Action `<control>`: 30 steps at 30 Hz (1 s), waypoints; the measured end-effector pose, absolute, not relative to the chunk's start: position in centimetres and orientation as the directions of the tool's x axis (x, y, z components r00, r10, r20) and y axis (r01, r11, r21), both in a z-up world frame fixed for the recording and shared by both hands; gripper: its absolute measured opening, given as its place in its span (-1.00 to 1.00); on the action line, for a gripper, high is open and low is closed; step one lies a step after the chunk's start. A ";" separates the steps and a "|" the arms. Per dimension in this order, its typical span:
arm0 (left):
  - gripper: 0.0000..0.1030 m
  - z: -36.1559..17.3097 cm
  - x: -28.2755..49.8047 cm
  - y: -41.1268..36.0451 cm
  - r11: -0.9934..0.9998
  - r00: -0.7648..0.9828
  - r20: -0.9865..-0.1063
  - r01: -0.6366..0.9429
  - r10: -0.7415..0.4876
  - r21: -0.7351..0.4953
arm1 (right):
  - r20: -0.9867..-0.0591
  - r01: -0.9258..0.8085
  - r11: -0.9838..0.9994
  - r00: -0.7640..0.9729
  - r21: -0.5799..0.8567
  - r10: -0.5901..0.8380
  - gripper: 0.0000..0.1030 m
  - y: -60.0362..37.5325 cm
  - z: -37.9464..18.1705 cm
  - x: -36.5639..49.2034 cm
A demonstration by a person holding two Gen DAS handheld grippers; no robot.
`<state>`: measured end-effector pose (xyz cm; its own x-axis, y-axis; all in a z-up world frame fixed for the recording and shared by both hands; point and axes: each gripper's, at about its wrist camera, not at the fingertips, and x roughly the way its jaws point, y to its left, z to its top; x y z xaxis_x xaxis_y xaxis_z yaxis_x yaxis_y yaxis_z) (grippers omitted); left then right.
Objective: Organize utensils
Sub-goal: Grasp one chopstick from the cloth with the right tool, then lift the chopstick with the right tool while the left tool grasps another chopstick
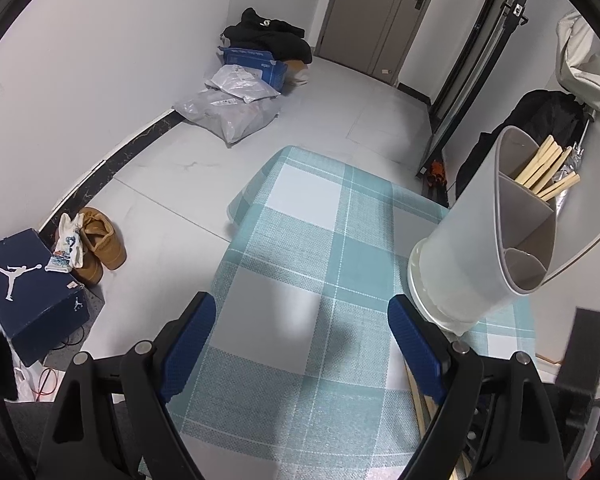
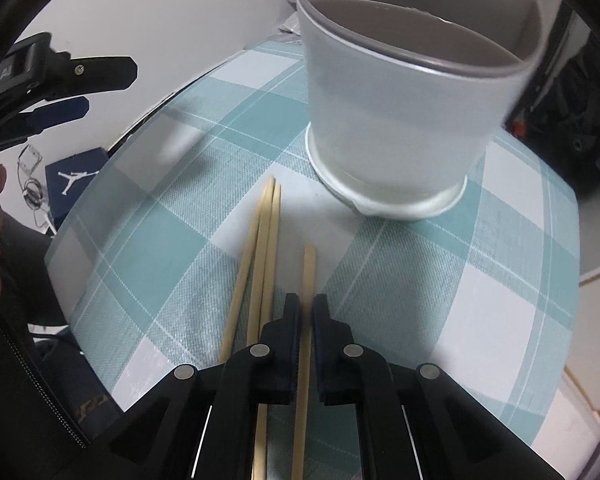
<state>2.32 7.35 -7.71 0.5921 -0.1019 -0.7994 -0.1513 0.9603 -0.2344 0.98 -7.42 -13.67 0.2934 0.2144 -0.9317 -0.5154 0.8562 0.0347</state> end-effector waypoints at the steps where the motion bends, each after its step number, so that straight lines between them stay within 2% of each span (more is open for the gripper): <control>1: 0.67 -7.8 2.3 7.3 0.961 0.592 -0.799 -0.148 -0.105 -0.235 | -0.932 -0.518 0.855 0.296 0.029 0.211 -0.86 -7.4 -13.6 1.1; 6: 0.67 -8.2 2.4 6.7 0.965 0.582 -0.804 -0.121 -0.121 -0.233 | -0.924 -0.547 0.837 0.309 0.022 0.227 -0.77 -6.4 -13.9 1.7; 8: 0.67 -8.7 2.4 6.3 0.967 0.565 -0.814 -0.109 -0.132 -0.232 | -0.919 -0.526 0.848 0.297 0.069 0.260 -0.81 -6.7 -13.9 2.1; 9: 0.67 -8.9 2.4 6.1 0.966 0.554 -0.820 -0.101 -0.144 -0.238 | -0.914 -0.510 0.855 0.293 0.098 0.279 -0.90 -7.1 -14.0 2.4; 17: 0.67 -10.5 2.3 2.9 0.970 0.454 -0.864 0.002 -0.219 -0.245 | -0.864 -0.376 0.874 0.275 0.307 0.422 -0.90 -10.9 -13.5 3.9; 26: 0.67 -11.9 1.8 0.2 0.984 0.378 -0.909 0.085 -0.177 -0.157 | -0.739 -0.166 0.803 0.320 0.572 0.593 -0.90 -17.1 -12.9 5.0; 30: 0.67 -12.7 1.6 -0.9 0.987 0.349 -0.925 0.101 -0.150 -0.122 | -0.693 -0.095 0.762 0.357 0.640 0.627 -0.90 -20.1 -12.0 5.0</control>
